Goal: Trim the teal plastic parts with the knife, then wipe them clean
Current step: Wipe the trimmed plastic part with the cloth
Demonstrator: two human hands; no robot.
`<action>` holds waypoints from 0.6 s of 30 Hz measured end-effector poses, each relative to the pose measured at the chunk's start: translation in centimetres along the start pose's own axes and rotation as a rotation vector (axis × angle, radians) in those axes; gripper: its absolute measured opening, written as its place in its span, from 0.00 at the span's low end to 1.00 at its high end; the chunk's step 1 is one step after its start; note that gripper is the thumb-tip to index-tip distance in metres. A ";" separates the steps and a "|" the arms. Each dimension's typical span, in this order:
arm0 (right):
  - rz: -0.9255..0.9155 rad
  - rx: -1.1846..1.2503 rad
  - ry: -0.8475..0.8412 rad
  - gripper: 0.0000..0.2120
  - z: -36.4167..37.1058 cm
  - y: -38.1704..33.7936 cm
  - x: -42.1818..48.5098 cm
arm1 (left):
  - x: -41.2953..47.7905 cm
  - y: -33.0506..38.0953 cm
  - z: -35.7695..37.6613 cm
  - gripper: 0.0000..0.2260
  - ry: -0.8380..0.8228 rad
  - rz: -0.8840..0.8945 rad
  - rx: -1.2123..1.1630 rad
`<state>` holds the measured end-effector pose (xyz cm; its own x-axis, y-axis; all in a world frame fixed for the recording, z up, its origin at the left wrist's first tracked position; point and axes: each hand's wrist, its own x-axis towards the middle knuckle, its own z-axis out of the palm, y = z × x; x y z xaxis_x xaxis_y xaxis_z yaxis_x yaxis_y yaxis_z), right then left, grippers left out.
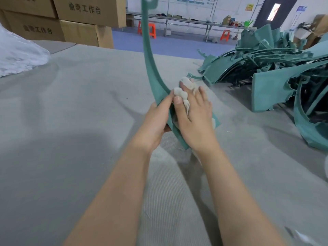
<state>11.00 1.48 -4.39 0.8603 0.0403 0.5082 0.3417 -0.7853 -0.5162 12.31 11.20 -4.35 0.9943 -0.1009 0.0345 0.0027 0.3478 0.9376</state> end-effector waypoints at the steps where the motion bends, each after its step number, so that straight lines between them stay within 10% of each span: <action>1: 0.022 -0.031 -0.004 0.24 0.4 0.1 -0.1 | 0.0 0.0 -0.1 0.10 0.022 0.017 0.008; 11: 0.324 0.050 0.182 0.12 -0.4 4.0 0.8 | -0.2 0.3 -0.8 0.11 -0.009 0.127 0.085; 18: 0.087 0.250 0.105 0.25 2.4 -1.7 -0.9 | 0.3 -0.2 -0.5 0.11 0.128 0.176 0.017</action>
<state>10.58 4.21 -5.61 0.8510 -0.0946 0.5166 0.3627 -0.6055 -0.7084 12.64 11.54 -4.66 0.9847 0.0794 0.1553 -0.1731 0.3336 0.9267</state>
